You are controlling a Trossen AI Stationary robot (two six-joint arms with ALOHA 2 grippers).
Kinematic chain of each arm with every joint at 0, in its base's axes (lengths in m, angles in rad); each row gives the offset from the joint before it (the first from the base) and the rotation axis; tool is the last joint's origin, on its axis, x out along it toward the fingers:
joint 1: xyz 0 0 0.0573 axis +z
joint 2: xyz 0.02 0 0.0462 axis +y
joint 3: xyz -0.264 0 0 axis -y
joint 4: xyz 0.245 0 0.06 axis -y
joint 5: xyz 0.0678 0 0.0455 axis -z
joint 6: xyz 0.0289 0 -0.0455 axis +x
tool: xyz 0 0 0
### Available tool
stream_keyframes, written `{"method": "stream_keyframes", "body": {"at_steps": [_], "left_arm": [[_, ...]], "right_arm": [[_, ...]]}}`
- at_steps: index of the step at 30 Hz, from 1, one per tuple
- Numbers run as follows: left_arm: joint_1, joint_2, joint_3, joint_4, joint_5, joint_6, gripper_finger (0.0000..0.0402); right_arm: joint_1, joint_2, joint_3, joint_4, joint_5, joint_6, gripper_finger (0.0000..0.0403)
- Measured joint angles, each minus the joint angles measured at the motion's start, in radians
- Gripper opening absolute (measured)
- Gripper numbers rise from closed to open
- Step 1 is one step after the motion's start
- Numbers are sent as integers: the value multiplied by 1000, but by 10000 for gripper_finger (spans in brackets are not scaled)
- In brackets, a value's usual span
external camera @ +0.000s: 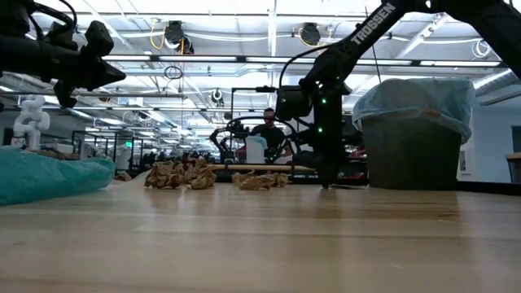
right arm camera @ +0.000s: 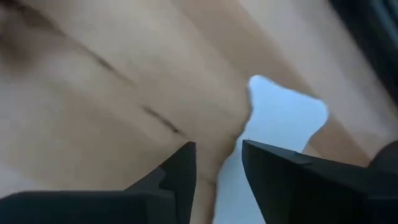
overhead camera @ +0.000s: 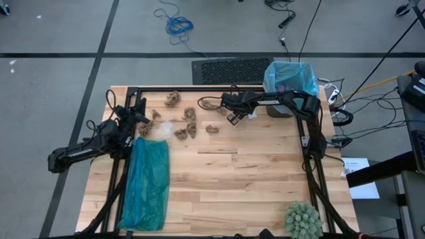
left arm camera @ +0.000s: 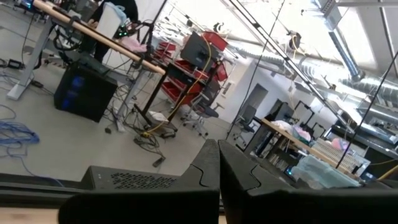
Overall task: Place trash/remove bag and relplace
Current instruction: Put the white paper into the trash bin
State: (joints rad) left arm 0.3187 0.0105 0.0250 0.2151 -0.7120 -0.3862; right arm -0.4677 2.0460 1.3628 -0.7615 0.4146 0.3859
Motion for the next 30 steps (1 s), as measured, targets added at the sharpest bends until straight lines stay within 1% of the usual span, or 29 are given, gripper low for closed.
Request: {"method": "stream_keyframes", "body": {"at_steps": [5,10,13,15,16,19,20,25,28,30], "left_arm": [[0,0,0,0,0,0,0],[0,0,0,-3,0,0,0],[0,0,0,-6,0,0,0],[0,0,0,-8,0,0,0],[0,0,0,-8,0,0,0],[0,0,0,-8,0,1,0],[0,0,0,-9,0,1,0],[0,0,0,-8,0,1,0],[0,0,0,-9,0,1,0],[0,0,0,-15,0,1,0]], "right_arm": [[-5,2,0,-31,13,2,103],[-16,5,1,-41,2,37,110],[-30,12,3,-46,-33,41,111],[-39,21,4,-49,-59,41,96],[-42,25,4,-49,-68,40,81],[-43,30,4,-38,-91,7,19],[-42,31,3,-34,-95,-4,11],[-38,2,1,-24,-142,-30,1],[-23,-50,-8,-12,-195,-40,0],[-11,-112,-6,13,-221,-38,0]]}}
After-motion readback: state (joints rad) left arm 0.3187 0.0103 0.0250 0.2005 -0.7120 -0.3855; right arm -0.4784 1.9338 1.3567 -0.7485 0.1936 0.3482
